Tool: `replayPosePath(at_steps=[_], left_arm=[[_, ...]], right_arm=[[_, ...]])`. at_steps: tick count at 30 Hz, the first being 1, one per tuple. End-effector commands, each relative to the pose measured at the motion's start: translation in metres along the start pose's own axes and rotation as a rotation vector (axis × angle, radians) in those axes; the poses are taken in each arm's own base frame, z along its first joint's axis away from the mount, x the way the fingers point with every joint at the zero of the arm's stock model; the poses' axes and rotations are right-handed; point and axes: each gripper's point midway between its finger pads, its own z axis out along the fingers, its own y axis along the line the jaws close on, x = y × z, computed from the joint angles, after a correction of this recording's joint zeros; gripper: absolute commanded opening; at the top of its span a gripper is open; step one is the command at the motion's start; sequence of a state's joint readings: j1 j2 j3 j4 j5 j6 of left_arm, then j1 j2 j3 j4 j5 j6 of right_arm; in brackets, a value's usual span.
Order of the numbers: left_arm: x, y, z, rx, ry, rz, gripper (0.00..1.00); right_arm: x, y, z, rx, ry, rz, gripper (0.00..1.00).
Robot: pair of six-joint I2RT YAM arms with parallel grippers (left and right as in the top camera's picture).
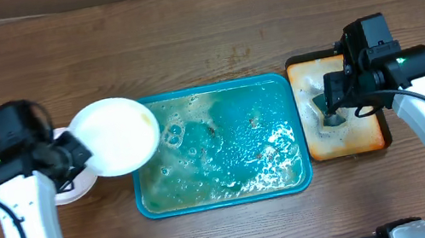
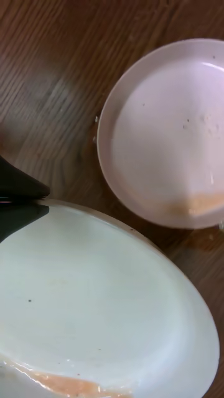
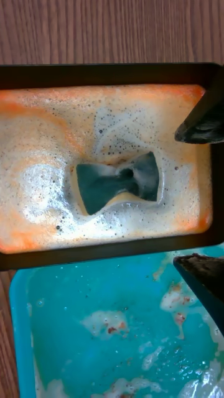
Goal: Clean dirty plates on tray and stack at the side
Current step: 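Lower the white plate onto the plate stack and release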
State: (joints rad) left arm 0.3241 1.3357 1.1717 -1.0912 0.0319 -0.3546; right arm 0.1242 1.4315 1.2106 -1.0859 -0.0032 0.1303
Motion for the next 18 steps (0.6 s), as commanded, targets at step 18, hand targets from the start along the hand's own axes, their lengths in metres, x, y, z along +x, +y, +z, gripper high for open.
replayPosePath(at_steps=[18], left_arm=[[-0.043, 0.127, 0.056, -0.12, 0.045, -0.405, 0.04]], right_arm=[[-0.005, 0.002, -0.008, -0.02, -0.023, 0.005, 0.59]])
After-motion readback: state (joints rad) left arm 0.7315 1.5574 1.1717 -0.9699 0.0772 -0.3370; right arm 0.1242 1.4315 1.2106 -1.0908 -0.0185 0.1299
